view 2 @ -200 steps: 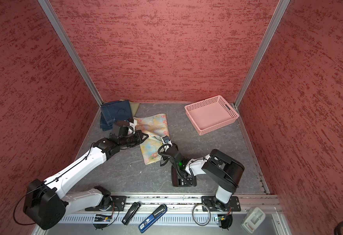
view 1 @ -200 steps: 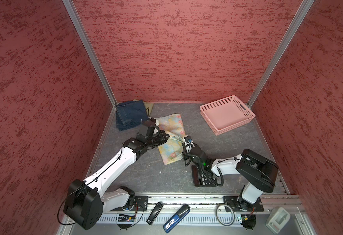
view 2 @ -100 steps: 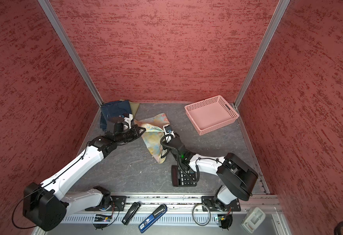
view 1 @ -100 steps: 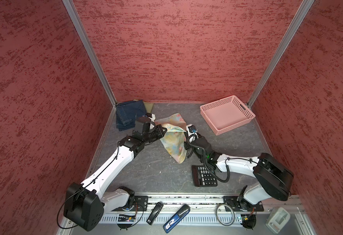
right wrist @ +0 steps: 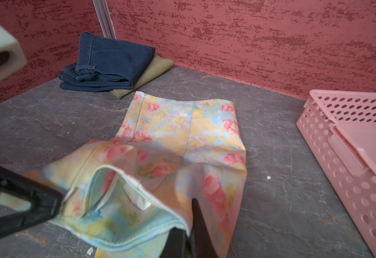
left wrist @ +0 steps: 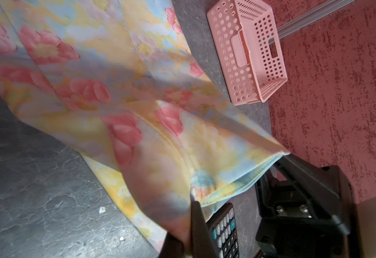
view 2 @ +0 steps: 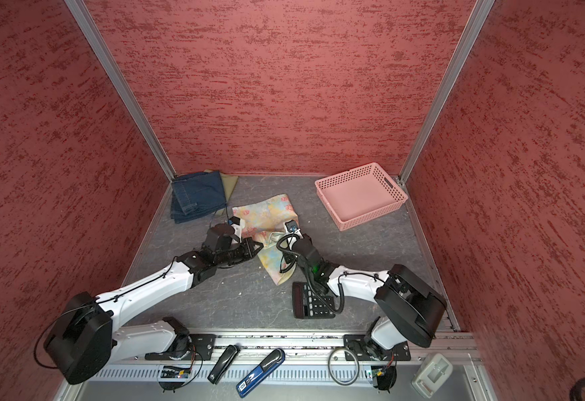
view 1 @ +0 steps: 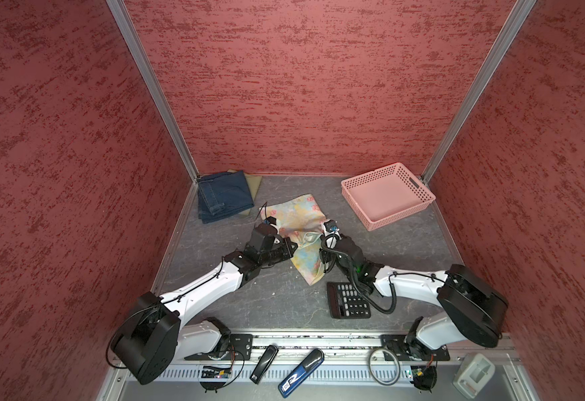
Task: Fold and stack skirts
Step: Fold the skirt at the center of the table.
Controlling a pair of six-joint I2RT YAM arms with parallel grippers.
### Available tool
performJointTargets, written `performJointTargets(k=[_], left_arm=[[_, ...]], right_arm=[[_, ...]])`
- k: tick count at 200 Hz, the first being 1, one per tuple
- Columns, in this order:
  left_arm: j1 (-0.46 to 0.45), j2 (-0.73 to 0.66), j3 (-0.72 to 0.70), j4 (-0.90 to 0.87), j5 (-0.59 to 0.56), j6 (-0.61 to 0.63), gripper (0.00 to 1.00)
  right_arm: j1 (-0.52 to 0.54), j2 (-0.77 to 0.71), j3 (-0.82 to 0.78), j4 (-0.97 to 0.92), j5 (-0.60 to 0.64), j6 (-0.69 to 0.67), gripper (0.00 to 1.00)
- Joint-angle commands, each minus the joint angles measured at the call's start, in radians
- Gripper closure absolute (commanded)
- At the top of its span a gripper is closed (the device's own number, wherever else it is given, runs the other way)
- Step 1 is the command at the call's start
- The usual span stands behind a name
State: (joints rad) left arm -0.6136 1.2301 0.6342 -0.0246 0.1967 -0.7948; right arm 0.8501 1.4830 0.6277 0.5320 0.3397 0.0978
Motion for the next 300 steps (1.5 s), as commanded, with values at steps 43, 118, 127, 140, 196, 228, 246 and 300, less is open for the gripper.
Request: performJointTargets(k=[43, 118, 127, 140, 196, 228, 246, 300], left_arm=[[-0.108, 0.079, -0.048, 0.212, -0.053, -0.05, 1.0], [-0.257, 0.147, -0.033, 0.167, -0.047, -0.075, 1.0], [-0.27, 0.137, -0.039, 0.153, -0.05, -0.076, 1.0], [-0.285, 0.127, -0.046, 0.108, -0.064, -0.08, 1.0], [-0.279, 0.157, -0.11, 0.053, -0.067, -0.135, 1.0], [-0.278, 0.212, -0.09, 0.037, -0.027, -0.133, 0.95], [-0.278, 0.228, -0.081, 0.032, -0.005, -0.123, 0.88], [-0.25, 0.208, -0.051, -0.043, 0.031, -0.057, 0.42]], right_arm=[[-0.068, -0.115, -0.169, 0.071, -0.146, 0.025, 1.0], [-0.119, -0.149, -0.304, 0.156, -0.159, 0.092, 1.0], [-0.121, -0.149, -0.314, 0.159, -0.157, 0.096, 1.0], [-0.124, -0.152, -0.321, 0.154, -0.158, 0.104, 1.0], [-0.125, -0.209, -0.363, 0.115, -0.185, 0.09, 1.0], [-0.125, -0.361, -0.343, -0.064, -0.283, 0.083, 0.32], [-0.127, -0.471, -0.31, -0.202, -0.378, 0.067, 0.12], [-0.132, -0.607, -0.195, -0.523, -0.437, 0.113, 0.07]])
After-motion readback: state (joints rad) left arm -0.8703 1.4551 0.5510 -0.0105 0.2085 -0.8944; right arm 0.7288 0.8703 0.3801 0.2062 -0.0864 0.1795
